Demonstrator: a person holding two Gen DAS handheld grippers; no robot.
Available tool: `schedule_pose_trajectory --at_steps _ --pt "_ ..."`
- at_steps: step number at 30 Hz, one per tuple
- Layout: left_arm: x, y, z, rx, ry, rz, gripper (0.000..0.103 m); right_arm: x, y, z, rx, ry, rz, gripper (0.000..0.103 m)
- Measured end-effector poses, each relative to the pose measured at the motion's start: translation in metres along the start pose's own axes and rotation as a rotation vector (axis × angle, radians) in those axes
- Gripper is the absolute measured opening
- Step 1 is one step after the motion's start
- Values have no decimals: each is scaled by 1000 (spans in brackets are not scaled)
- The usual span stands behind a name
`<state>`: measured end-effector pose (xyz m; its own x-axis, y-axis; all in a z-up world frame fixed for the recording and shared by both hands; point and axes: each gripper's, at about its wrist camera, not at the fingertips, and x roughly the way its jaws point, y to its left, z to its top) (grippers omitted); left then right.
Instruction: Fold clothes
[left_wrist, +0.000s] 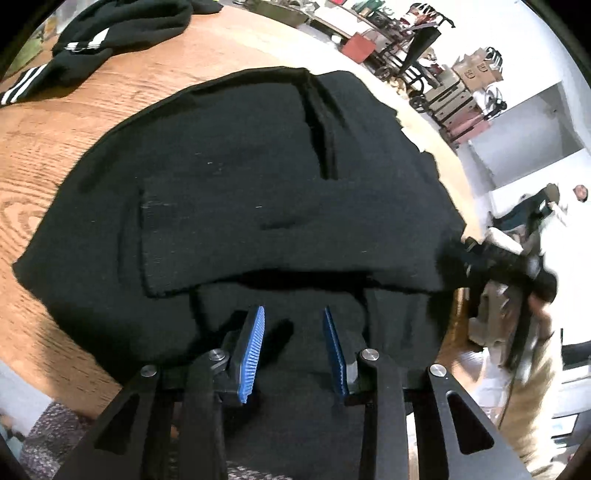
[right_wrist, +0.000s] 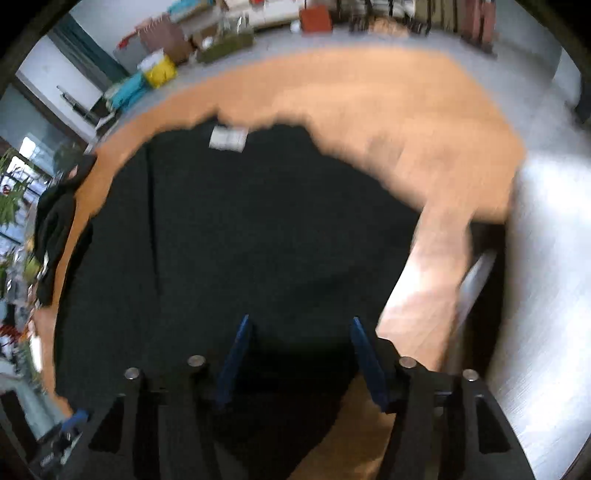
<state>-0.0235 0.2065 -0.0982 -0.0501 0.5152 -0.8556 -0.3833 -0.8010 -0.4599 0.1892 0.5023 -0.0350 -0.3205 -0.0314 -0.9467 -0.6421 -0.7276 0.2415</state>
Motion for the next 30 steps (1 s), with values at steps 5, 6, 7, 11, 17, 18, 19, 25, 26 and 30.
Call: schedule_pose_trajectory --at_steps 5,6,7,11,17,18,19,25,26,30 --pt "3 9 -7 -39 -4 24 34 -1 29 -45 -190 -70 -181 67" --pt "3 13 -7 -58 -9 28 34 -7 32 -52 -185 -84 -184 67" --pt "2 18 -8 -77 -16 24 34 -13 33 -59 -171 -99 -170 68" --pt "-11 42 -14 -165 -61 6 35 -30 42 -100 -161 -108 -42 73" --pt "-33 61 -30 -226 -113 -20 41 -6 56 -145 -166 47 139 69" --pt "-36 61 -33 -225 -117 -26 42 -6 57 -152 -166 75 179 69" --pt "-38 59 -35 -219 -121 -31 42 -6 58 -156 -161 102 221 68" --pt "-48 26 -55 -90 -142 -34 45 10 78 -159 -153 183 317 57" --pt "-48 16 -58 -41 -148 -13 46 13 82 -159 -152 193 325 55" --pt "-46 -28 -76 197 -198 98 47 27 102 -165 -146 228 364 55"
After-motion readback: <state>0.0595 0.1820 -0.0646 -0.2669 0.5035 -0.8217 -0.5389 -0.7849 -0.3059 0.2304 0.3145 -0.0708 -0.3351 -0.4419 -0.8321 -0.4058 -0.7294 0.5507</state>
